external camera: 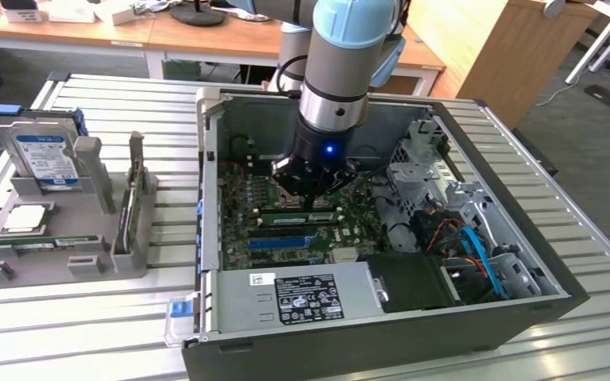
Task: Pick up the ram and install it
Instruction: 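Press down the ram until it locks into place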
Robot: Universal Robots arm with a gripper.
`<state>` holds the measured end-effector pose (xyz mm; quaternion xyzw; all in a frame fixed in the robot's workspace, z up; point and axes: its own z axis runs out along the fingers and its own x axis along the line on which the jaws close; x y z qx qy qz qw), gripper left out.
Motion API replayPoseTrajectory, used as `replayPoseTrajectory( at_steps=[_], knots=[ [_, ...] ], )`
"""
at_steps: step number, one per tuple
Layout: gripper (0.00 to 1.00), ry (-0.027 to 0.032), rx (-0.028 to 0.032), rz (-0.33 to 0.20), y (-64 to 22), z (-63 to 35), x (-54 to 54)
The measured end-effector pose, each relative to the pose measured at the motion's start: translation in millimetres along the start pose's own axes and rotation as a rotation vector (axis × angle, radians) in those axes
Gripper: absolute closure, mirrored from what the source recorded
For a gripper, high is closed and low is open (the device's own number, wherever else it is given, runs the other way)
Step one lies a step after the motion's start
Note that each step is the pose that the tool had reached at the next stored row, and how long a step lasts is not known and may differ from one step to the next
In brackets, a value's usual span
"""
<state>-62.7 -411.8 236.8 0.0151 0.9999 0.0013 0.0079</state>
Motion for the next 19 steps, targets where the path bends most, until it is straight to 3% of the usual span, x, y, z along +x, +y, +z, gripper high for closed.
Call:
replayPoseTrajectory(
  at_steps=[4, 8, 19],
  knots=[
    [0.89, -0.0001, 0.0001, 0.004, 0.0, 0.0, 0.0],
    [0.89, -0.0002, 0.0008, 0.054, 0.0, 0.2, -0.1],
    [0.89, -0.0002, 0.0009, 0.060, -0.2, 0.4, -6.1]
  ],
)
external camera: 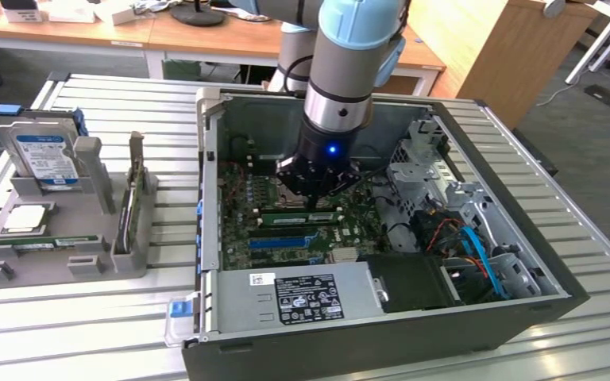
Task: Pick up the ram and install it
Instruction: 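Press down the ram until it locks into place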
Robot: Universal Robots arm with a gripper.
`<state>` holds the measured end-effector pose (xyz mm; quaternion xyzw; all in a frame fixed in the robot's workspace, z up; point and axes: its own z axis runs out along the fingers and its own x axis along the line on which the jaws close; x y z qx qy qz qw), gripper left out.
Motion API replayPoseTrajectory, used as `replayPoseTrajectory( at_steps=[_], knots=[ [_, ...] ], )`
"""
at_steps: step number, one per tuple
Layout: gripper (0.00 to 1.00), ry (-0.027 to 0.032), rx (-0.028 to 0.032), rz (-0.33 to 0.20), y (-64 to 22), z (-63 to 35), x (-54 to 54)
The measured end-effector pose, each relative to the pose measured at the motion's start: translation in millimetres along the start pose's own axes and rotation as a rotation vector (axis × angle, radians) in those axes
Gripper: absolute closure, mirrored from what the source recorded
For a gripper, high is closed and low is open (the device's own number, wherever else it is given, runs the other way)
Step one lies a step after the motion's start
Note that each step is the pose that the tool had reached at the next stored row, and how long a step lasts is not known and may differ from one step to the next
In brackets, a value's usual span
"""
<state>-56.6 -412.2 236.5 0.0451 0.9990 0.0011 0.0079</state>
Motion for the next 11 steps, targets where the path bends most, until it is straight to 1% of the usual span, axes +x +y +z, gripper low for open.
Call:
replayPoseTrajectory(
  at_steps=[7, 11],
  knots=[
    [0.89, 0.0001, 0.0001, 0.000, 0.0, -0.1, -0.4],
    [0.89, 0.0007, 0.0005, 0.000, 0.1, -1.7, -0.6]
  ],
)
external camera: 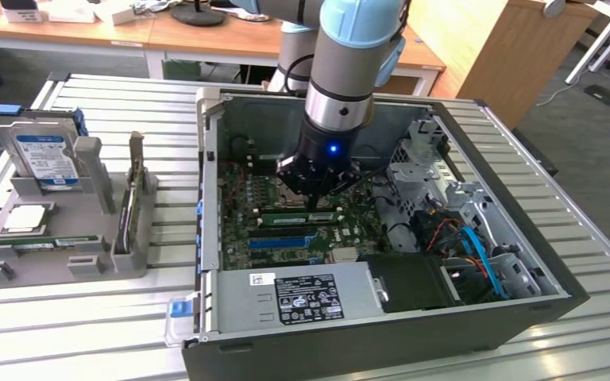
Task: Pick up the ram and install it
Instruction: 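Press down the ram until it locks into place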
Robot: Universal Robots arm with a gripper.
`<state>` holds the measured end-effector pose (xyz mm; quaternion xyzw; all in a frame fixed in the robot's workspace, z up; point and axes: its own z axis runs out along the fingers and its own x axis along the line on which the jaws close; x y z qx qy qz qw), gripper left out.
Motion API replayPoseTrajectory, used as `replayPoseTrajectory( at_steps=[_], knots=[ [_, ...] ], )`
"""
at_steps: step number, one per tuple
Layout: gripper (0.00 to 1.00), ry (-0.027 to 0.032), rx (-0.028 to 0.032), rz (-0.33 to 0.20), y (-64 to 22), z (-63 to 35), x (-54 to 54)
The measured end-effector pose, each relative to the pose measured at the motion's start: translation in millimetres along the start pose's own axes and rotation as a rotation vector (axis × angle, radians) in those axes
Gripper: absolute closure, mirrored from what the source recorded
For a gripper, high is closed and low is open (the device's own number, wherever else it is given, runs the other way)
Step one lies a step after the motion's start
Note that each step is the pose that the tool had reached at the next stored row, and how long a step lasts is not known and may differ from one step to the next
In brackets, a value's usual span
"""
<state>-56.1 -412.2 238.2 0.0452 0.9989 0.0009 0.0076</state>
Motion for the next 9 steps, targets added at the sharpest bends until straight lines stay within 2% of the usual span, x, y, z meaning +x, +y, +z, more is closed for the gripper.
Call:
replayPoseTrajectory(
  at_steps=[9],
  knots=[
    [0.89, 0.0001, -0.0001, 0.000, 0.0, -0.5, 0.0]
  ],
)
